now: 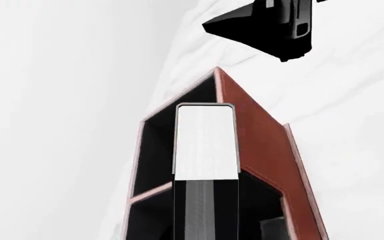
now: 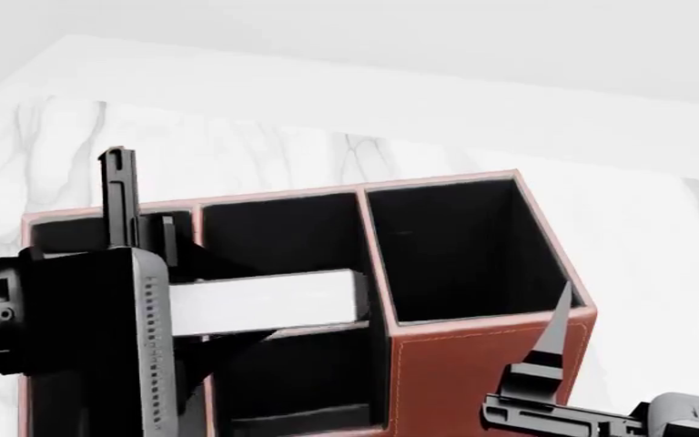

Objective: Pick up the book and place it in the front compartment of the caddy.

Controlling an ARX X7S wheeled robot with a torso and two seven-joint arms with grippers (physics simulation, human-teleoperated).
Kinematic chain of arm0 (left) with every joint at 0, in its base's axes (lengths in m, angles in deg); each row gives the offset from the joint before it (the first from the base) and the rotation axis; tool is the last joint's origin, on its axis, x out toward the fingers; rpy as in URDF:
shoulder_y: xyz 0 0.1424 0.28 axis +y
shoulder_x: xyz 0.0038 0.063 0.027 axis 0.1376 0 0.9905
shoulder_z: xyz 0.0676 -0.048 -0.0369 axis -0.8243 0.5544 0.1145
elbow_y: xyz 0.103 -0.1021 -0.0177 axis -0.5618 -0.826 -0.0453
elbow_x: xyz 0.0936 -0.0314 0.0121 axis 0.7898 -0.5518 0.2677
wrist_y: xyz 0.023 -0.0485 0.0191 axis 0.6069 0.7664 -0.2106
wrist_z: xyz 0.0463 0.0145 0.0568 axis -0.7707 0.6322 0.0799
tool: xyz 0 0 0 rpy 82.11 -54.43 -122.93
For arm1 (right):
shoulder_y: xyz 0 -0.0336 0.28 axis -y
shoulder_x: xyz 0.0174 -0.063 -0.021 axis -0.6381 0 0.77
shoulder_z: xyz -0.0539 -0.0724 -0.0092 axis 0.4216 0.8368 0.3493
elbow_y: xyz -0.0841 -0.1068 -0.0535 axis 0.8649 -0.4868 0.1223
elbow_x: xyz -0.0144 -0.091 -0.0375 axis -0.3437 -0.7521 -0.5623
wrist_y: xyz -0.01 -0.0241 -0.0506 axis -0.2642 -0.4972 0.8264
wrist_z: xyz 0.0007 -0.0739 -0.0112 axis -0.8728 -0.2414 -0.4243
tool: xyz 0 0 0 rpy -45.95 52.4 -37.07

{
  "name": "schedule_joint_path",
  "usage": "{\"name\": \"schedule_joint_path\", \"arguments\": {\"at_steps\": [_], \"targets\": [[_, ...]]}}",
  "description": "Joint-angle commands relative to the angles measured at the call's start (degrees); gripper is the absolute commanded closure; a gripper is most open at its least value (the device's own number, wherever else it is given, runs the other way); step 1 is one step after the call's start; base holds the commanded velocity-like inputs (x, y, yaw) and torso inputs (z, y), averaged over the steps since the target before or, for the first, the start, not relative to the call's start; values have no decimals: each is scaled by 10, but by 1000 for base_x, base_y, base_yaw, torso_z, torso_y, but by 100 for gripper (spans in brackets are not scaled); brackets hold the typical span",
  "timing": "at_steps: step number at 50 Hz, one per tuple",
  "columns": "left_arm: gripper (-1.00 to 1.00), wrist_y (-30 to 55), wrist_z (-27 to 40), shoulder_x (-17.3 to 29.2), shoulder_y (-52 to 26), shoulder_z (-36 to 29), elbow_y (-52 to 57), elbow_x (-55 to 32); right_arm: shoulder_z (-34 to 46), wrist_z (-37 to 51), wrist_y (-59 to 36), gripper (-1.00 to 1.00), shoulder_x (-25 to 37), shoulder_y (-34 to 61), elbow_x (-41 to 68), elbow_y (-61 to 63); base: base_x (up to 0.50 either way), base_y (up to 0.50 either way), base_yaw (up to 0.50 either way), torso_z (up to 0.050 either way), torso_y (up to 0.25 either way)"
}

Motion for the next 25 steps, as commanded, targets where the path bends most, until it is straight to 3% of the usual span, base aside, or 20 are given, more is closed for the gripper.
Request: {"name": "schedule_joint_path", "arguments": {"at_steps": [1, 9, 25], "targets": [[100, -18, 3, -37, -41, 5, -72, 61, -9, -12, 1, -100, -8, 3, -16, -5, 0, 0, 0, 0, 0], [100, -21, 11, -44, -51, -3, -86, 79, -9, -11, 2, -100, -7, 3, -15, -4, 0, 0, 0, 0, 1], [100, -156, 43, -91, -34, -16, -231, 113, -9, -11, 15, -100, -8, -2, -15, -19, 0, 0, 0, 0, 1]]}}
